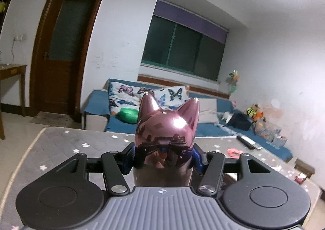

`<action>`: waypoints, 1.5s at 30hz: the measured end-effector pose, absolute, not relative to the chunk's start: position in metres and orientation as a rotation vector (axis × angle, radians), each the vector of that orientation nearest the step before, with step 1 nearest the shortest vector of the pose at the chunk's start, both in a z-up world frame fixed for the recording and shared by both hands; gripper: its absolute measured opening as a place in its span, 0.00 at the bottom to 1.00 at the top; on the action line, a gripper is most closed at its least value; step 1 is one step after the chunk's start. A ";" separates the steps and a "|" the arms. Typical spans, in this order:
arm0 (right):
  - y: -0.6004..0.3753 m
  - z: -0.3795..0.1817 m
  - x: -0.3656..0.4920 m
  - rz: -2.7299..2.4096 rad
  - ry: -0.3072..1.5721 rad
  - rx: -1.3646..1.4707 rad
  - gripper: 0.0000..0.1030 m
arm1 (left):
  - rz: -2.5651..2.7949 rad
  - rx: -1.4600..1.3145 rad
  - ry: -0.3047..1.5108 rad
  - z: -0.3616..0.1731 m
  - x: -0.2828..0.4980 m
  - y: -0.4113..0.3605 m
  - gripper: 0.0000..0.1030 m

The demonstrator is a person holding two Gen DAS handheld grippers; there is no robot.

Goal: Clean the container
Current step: 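Wipe the thermos bottom and body with the sponge in the right gripper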

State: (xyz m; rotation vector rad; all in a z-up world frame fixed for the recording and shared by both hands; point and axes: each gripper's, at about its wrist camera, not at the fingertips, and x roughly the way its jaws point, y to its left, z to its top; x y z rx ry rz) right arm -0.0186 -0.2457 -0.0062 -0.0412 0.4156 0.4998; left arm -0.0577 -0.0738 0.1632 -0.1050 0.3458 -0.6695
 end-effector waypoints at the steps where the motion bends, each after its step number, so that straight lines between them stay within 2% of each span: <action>1: -0.247 -0.006 -0.019 0.493 0.414 -0.040 0.16 | -0.662 -0.092 0.348 0.163 -0.057 -0.073 0.57; 14: -0.252 0.004 -0.016 0.460 0.399 0.010 0.16 | -0.538 -0.045 0.418 0.140 -0.032 -0.070 0.57; 22: -0.249 0.044 -0.021 0.562 0.275 0.018 0.16 | -0.515 -0.059 0.488 0.121 -0.019 -0.070 0.57; 26: -0.233 0.042 -0.021 0.598 0.263 -0.011 0.16 | -0.493 -0.053 0.512 0.110 -0.018 -0.066 0.57; 45: -0.224 -0.016 -0.006 0.554 0.509 -0.052 0.16 | -0.460 -0.086 0.504 0.109 -0.022 -0.060 0.58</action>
